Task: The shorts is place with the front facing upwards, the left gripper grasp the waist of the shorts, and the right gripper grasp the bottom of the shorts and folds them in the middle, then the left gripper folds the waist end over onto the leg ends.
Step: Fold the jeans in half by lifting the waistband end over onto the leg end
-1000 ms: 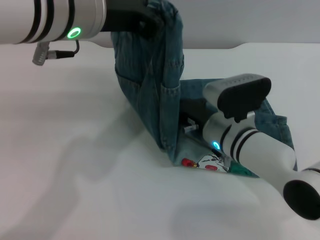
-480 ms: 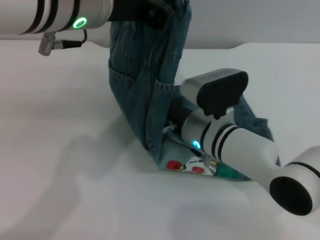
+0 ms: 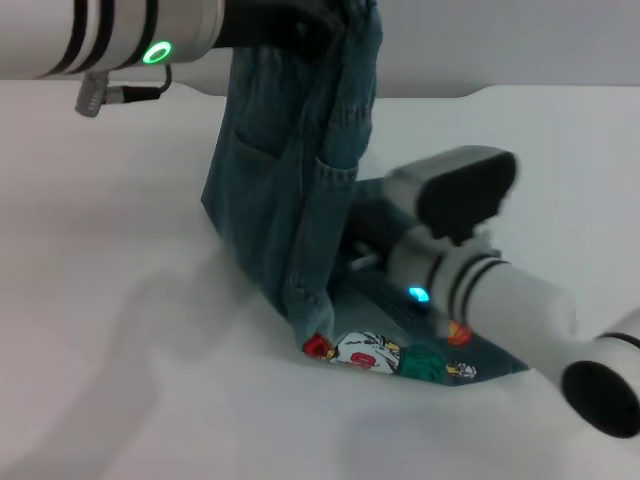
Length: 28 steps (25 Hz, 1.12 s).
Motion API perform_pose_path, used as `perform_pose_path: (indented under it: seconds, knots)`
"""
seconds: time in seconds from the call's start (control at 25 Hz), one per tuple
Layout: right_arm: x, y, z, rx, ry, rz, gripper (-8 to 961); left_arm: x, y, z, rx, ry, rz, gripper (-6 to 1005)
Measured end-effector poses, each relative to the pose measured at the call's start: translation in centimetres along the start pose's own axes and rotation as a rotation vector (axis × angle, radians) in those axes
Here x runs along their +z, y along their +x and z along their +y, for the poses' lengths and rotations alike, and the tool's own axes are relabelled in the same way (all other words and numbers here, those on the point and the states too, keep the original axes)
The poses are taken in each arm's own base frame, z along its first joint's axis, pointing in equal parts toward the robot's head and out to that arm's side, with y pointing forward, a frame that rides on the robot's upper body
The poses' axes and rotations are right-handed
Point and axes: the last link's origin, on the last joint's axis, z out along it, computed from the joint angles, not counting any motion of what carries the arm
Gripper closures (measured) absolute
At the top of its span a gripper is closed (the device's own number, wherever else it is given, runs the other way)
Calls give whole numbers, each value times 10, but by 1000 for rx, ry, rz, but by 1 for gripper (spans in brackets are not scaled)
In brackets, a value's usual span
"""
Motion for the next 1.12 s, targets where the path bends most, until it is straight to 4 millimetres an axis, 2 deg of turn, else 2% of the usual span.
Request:
perform_pose_path:
  seconds: [0.24, 0.64, 0.88, 1.0, 1.12]
  knots:
    - [-19, 15, -53, 54, 169, -25, 953, 0, -7, -1, -3, 4, -8, 931]
    - [-44, 9, -98, 42, 306, -178, 953, 0, -20, 0, -6, 6, -30, 931]
    - [-73, 0, -136, -38, 482, -307, 953, -1, -32, 3, -30, -15, -46, 931]
    - [-92, -5, -146, -81, 562, -401, 953, 0, -37, 10, -37, -30, -40, 930]
    - [-102, -7, -154, -72, 609, -441, 953, 0, -39, 15, -35, -43, -38, 930]
